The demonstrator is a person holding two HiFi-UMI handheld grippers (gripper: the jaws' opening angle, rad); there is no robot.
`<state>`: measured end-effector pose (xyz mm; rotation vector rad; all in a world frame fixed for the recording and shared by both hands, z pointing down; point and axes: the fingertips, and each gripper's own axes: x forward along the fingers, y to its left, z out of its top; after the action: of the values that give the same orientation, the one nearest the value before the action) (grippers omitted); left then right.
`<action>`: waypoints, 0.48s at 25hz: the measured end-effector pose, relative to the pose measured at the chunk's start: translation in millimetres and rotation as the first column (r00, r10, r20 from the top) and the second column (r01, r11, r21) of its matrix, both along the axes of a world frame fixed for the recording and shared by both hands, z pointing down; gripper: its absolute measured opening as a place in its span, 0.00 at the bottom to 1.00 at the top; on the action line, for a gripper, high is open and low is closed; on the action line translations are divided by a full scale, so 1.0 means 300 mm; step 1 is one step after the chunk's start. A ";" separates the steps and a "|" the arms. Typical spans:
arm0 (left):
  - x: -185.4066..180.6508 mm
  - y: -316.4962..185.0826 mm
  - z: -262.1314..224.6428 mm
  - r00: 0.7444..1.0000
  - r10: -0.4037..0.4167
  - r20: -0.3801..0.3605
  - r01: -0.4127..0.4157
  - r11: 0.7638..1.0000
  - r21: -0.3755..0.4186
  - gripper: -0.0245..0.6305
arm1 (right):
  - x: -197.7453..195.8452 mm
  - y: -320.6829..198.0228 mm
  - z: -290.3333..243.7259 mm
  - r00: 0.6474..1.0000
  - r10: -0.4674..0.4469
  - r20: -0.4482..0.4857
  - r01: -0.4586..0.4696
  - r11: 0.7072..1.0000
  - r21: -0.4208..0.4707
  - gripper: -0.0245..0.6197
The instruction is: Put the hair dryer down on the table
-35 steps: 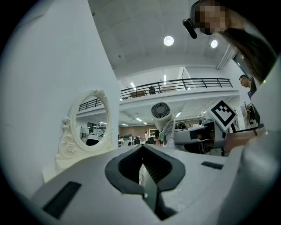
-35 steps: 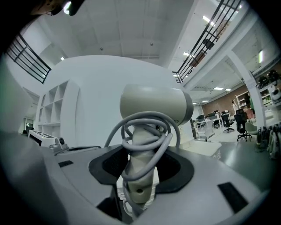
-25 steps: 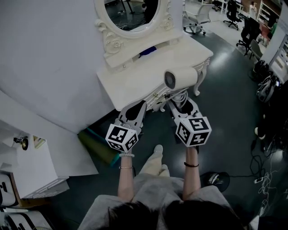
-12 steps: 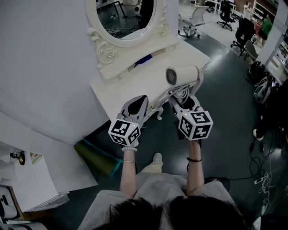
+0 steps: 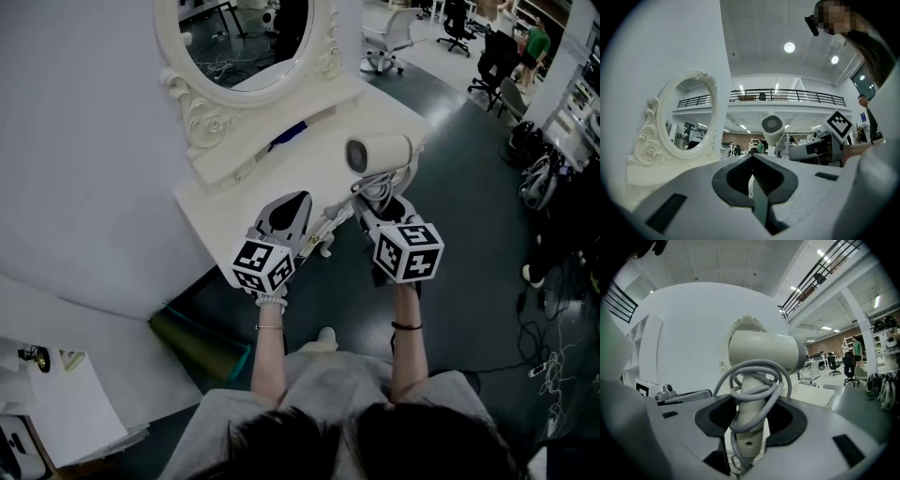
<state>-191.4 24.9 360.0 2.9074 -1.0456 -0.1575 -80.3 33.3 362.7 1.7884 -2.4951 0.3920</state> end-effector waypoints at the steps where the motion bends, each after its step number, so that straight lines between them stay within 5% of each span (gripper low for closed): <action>1: 0.007 -0.015 0.003 1.000 0.010 -0.002 -0.010 1.000 -0.002 0.04 | 0.004 -0.014 0.005 1.000 0.005 -0.002 -0.005 1.000 -0.004 0.33; 12: 0.090 -0.168 0.041 0.998 0.067 -0.019 -0.067 0.997 -0.031 0.04 | 0.080 -0.162 0.048 0.999 0.052 0.009 -0.051 0.998 -0.031 0.33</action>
<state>-164.5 -25.5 372.3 2.9027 -0.9381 -0.1626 -56.2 -15.2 377.3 1.8467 -2.4394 0.4407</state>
